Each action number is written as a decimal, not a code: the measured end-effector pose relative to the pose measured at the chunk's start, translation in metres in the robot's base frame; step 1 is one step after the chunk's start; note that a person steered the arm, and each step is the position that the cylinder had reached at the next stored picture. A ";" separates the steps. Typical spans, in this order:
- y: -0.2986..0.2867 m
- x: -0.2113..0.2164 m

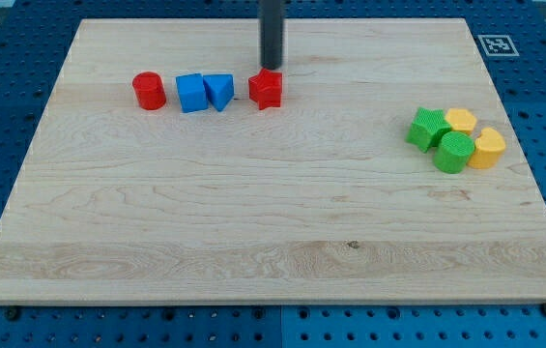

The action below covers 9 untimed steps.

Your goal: Slide the red star to the left of the green star

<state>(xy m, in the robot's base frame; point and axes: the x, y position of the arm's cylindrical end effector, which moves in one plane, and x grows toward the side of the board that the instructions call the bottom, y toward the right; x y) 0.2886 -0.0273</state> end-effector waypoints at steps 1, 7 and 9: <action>-0.042 0.007; 0.045 0.080; 0.087 0.124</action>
<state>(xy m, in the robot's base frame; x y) 0.4129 0.0600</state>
